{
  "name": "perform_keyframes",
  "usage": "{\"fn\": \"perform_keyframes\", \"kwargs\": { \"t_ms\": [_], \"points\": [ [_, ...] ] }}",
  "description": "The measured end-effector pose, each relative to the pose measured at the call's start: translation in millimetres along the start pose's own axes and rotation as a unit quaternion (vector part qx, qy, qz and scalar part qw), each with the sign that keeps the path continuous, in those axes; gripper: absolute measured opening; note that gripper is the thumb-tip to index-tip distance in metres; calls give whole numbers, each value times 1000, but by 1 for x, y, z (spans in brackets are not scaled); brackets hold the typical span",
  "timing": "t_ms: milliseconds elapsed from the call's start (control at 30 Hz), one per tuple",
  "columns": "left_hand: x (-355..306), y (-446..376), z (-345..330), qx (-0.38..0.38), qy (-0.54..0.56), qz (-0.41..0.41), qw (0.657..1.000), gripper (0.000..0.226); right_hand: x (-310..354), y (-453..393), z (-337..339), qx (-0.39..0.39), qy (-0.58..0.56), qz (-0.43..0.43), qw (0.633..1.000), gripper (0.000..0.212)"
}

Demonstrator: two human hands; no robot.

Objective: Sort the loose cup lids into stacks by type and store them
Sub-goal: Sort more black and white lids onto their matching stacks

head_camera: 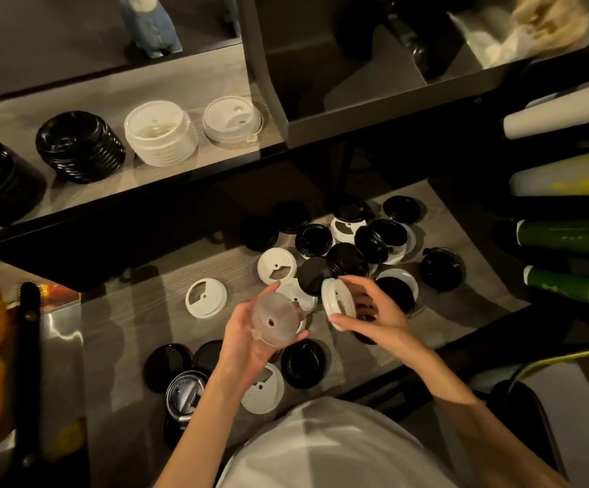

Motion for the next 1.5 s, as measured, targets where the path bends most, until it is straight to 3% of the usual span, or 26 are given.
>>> {"fn": "perform_keyframes", "kwargs": {
  "t_ms": [167,300,500,767,900,1133,1367,1500],
  "points": [
    [-22,6,-21,17,-48,-23,998,48,51,-1,-24,36,48,65,996,83],
    [-71,9,-35,44,-105,-97,989,50,126,-13,-36,51,85,164,981,79],
    [-169,11,-55,39,-102,-217,970,54,262,-39,-49,14,158,311,937,82],
    [-233,12,-52,-39,-42,-283,957,47,375,-101,-75,33,347,339,874,87],
    [-240,10,-50,-46,-15,-281,958,44,401,-117,-90,70,431,348,829,81],
    [-252,0,-41,-38,27,-258,965,48,418,-138,-109,118,493,340,792,76],
    [-253,-5,-37,-43,23,-250,967,48,409,-147,-107,132,485,308,808,76],
    [-253,-2,-36,-59,27,-269,961,51,406,-136,-104,108,506,323,792,77]
  ]
}}
Point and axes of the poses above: each hand's wrist, its own y-axis away from the middle knuckle, its own z-axis out of the back of the hand, x = y × z, the point moved 2 cm from there along -y, towards the middle knuckle, and after that the axes turned 14 degrees about -z, right-handed, at the moved point
